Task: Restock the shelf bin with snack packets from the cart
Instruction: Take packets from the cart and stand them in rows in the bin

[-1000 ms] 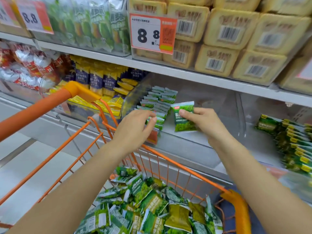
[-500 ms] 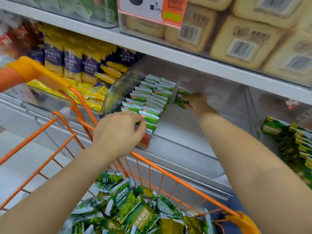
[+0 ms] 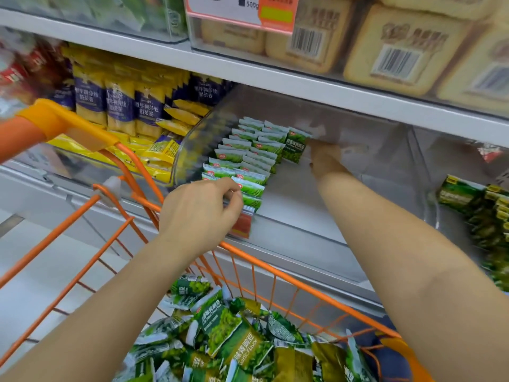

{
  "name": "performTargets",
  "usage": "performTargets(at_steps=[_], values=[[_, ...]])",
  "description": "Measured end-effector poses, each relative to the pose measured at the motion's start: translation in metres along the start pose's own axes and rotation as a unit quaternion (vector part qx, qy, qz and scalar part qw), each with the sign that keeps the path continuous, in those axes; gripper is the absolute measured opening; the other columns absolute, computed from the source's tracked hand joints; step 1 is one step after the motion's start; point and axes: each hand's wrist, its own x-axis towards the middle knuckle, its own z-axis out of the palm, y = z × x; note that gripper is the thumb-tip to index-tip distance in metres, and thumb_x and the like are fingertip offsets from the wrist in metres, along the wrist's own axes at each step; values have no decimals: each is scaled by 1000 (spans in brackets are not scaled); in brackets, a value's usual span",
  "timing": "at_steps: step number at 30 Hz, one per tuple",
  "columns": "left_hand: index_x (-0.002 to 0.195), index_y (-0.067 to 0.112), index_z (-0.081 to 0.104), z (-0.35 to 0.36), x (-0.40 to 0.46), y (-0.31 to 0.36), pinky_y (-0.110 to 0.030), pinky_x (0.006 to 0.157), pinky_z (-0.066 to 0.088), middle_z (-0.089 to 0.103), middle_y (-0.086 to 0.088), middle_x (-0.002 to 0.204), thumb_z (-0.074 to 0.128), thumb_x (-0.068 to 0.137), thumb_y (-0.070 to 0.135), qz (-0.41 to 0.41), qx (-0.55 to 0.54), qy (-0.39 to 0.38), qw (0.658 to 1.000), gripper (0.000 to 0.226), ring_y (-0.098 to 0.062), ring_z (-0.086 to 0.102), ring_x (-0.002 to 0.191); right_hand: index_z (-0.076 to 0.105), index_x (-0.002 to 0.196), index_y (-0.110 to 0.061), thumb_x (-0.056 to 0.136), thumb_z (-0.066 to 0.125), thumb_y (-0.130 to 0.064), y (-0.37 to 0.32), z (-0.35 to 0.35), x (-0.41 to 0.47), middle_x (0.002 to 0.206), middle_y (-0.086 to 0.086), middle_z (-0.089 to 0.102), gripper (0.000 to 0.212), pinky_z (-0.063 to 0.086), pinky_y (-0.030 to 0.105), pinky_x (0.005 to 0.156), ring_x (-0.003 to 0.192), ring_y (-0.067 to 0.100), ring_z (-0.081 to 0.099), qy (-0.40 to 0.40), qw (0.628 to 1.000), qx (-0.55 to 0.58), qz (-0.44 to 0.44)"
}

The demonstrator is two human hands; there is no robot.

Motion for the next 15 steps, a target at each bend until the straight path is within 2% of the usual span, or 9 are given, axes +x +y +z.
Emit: performTargets(at_steps=[1,3,5,7,8,10,12,13,15], values=[[112,34,64,-1,0,0,-21,44,28,69,13,94,35,95,48,-1,-4,-3,1000,37,-12,58,74,44,77,-25,96,51,-22,-7,-4,-11,75,-7,40,20,45,20,67,70,11,47,5,1000,17,-3],[118,30,63,-6,-3,2,-24,49,31,67,10,104,41,100,40,-4,-31,-12,999,30,-13,56,83,50,84,-22,94,52,-15,-16,-7,-33,78,-4,46,12,47,24,72,81,14,50,9,999,37,-28],[123,24,61,-15,-9,5,-29,68,41,65,2,116,44,100,33,12,-80,-15,997,30,-17,54,108,57,80,-23,91,55,-11,-19,-9,-71,82,-4,55,17,45,20,69,74,8,53,-22,994,50,-96],[124,19,61,-29,-21,10,-31,89,39,63,-1,122,47,99,29,38,-119,-7,992,30,-20,50,120,62,79,-26,89,58,-10,-15,-18,-119,80,-9,61,19,41,14,64,67,-5,53,-78,974,-9,-210],[120,19,61,-37,-30,13,-31,90,40,64,0,118,49,98,28,49,-130,-4,990,27,-20,53,115,63,78,-27,89,60,-12,-10,-24,-145,80,-11,62,19,41,15,66,69,-5,54,-114,954,-69,-268],[109,20,60,-55,-50,15,-34,74,46,65,5,94,51,96,29,57,-129,-25,990,17,-17,59,86,65,87,-28,89,61,-24,4,-34,-184,88,-10,64,6,45,23,77,83,3,58,-184,900,-207,-335],[99,21,59,-68,-73,12,-32,66,45,63,8,82,54,95,30,49,-84,-113,989,12,-12,57,71,61,107,-30,89,56,-43,22,-38,-212,106,-9,62,23,46,31,84,97,10,57,-238,850,-315,-350],[98,21,61,-71,-84,8,-32,69,47,65,7,85,55,94,30,47,-48,-189,980,12,-12,59,76,55,118,-31,89,53,-49,30,-38,-223,116,-8,60,35,45,32,86,103,12,56,-263,831,-350,-342],[106,21,64,-70,-102,-1,-31,82,48,66,4,104,59,92,31,41,34,-374,926,17,-14,61,95,34,137,-34,91,46,-53,43,-33,-234,131,-6,54,51,46,35,87,109,18,57,-279,790,-429,-337]])
